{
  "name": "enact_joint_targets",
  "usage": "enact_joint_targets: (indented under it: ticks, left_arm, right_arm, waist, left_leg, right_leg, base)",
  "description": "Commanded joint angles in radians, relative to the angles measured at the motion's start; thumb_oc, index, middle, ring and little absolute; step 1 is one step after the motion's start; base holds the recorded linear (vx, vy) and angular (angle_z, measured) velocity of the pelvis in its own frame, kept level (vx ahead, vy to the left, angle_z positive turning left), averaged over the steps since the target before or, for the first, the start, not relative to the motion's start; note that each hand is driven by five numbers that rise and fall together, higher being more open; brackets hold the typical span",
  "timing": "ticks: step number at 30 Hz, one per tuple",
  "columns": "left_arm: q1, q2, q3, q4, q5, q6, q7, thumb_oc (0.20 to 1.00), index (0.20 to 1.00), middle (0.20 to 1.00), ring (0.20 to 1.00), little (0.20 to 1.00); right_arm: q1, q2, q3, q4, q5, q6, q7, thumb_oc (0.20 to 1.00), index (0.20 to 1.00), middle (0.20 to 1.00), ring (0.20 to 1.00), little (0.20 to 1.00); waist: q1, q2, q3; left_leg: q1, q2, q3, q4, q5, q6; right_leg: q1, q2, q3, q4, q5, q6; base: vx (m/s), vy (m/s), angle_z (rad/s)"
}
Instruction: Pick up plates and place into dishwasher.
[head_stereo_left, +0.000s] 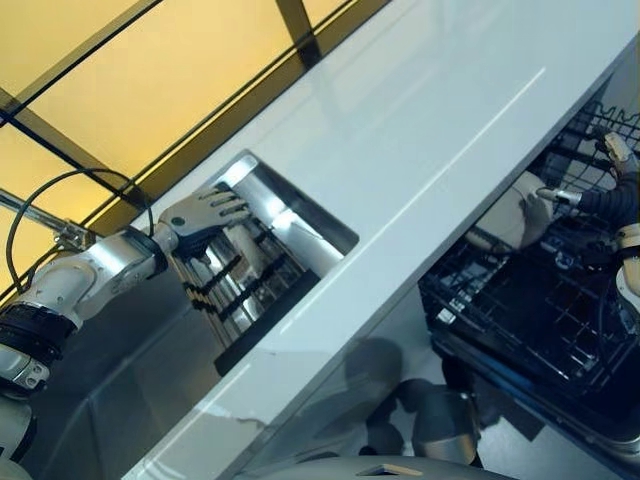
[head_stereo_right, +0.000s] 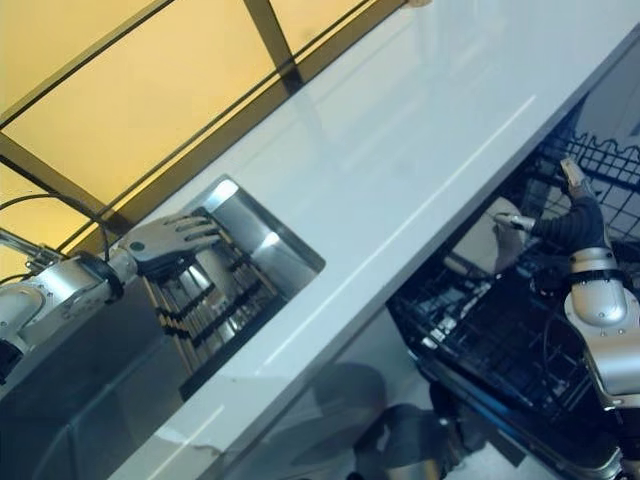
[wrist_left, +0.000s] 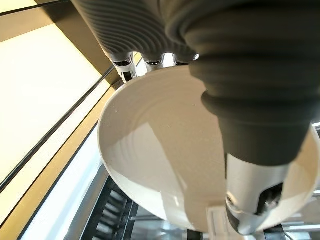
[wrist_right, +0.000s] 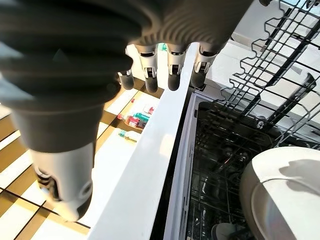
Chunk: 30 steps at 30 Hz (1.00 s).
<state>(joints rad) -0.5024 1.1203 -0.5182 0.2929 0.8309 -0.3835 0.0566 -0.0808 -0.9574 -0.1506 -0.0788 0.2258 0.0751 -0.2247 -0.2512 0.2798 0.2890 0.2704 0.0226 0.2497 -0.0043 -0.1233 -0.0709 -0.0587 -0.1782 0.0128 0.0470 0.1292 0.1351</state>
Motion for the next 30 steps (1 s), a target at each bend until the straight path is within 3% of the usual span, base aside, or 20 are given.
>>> enact_joint_targets:
  ticks: [1, 2, 3, 5, 7, 16, 24, 30]
  left_arm:
    - [0.059, 0.072, 0.050, 0.021, 0.003, 0.009, 0.015, 0.784, 0.784, 0.784, 0.784, 0.784]
    - [0.058, 0.067, 0.048, 0.027, 0.015, 0.012, 0.027, 0.733, 0.733, 0.733, 0.733, 0.733]
    - [0.054, 0.063, 0.046, 0.037, 0.023, 0.013, 0.039, 0.608, 0.608, 0.608, 0.608, 0.608]
    - [0.046, 0.057, 0.041, 0.052, 0.044, 0.015, 0.061, 0.473, 0.473, 0.473, 0.473, 0.473]
    - [0.033, 0.050, 0.030, 0.066, 0.052, 0.020, 0.080, 0.219, 0.219, 0.219, 0.219, 0.219]
    - [-0.028, -0.006, -0.008, 0.133, 0.127, 0.082, 0.243, 0.200, 0.200, 0.200, 0.200, 0.200]
    - [-0.218, -0.019, -0.114, 0.198, 0.109, 0.160, 0.312, 0.200, 0.200, 0.200, 0.200, 0.200]
    - [-0.224, 0.006, -0.089, 0.176, 0.002, 0.212, 0.325, 0.200, 0.200, 0.200, 0.200, 0.200]
  right_arm:
    - [-0.004, -0.002, -0.030, -0.073, 0.010, -0.027, -0.010, 1.000, 1.000, 1.000, 1.000, 1.000]
    - [-0.007, -0.002, -0.026, -0.068, 0.012, -0.029, -0.013, 1.000, 1.000, 1.000, 1.000, 1.000]
    - [-0.012, -0.003, -0.021, -0.066, 0.015, -0.029, -0.018, 1.000, 1.000, 1.000, 1.000, 1.000]
    - [-0.018, -0.004, -0.015, -0.066, 0.023, -0.026, -0.029, 1.000, 1.000, 1.000, 1.000, 1.000]
    - [-0.023, -0.002, -0.008, -0.063, 0.025, -0.028, -0.038, 1.000, 1.000, 1.000, 1.000, 1.000]
    - [-0.063, -0.014, 0.007, -0.052, 0.046, -0.034, -0.071, 1.000, 1.000, 1.000, 1.000, 1.000]
    - [-0.191, 0.004, 0.083, -0.024, 0.071, -0.069, -0.144, 1.000, 1.000, 1.000, 1.000, 1.000]
    - [-0.159, 0.036, 0.062, -0.050, 0.055, -0.103, -0.163, 1.000, 1.000, 1.000, 1.000, 1.000]
  waist:
    - [0.025, -0.098, -0.102]
    - [0.026, -0.102, -0.099]
    - [0.026, -0.106, -0.095]
    - [0.025, -0.113, -0.088]
    - [0.023, -0.117, -0.080]
    - [0.000, -0.126, -0.010]
    - [-0.015, -0.154, 0.108]
    - [0.000, -0.165, 0.101]
  left_leg:
    - [-0.131, -0.088, 0.013, 0.123, -0.035, 0.094]
    - [-0.133, -0.087, 0.012, 0.122, -0.033, 0.094]
    - [-0.136, -0.086, 0.012, 0.123, -0.032, 0.094]
    - [-0.145, -0.083, 0.014, 0.125, -0.030, 0.094]
    - [-0.153, -0.080, 0.016, 0.127, -0.027, 0.094]
    - [-0.198, -0.067, 0.025, 0.140, -0.004, 0.089]
    - [-0.313, -0.047, 0.021, 0.163, 0.026, 0.080]
    - [-0.314, -0.042, 0.017, 0.136, 0.040, 0.071]
  right_leg:
    - [0.082, 0.061, -0.008, 0.029, -0.170, -0.029]
    - [0.080, 0.062, -0.006, 0.029, -0.168, -0.029]
    - [0.077, 0.063, -0.004, 0.030, -0.167, -0.028]
    - [0.069, 0.064, -0.002, 0.030, -0.164, -0.028]
    - [0.059, 0.066, 0.001, 0.033, -0.162, -0.027]
    - [0.003, 0.074, 0.027, 0.056, -0.152, -0.029]
    - [-0.102, 0.090, 0.046, 0.072, -0.134, -0.042]
    - [-0.092, 0.091, 0.020, 0.039, -0.122, -0.048]
  base:
    - [0.00, 0.000, 0.00]
    - [0.00, 0.000, 0.00]
    - [-0.05, -0.038, 0.00]
    - [-0.06, -0.051, 0.00]
    - [-0.06, -0.046, 0.00]
    - [-0.05, -0.037, -0.04]
    - [-0.20, -0.060, -0.03]
    - [-0.06, -0.024, 0.02]
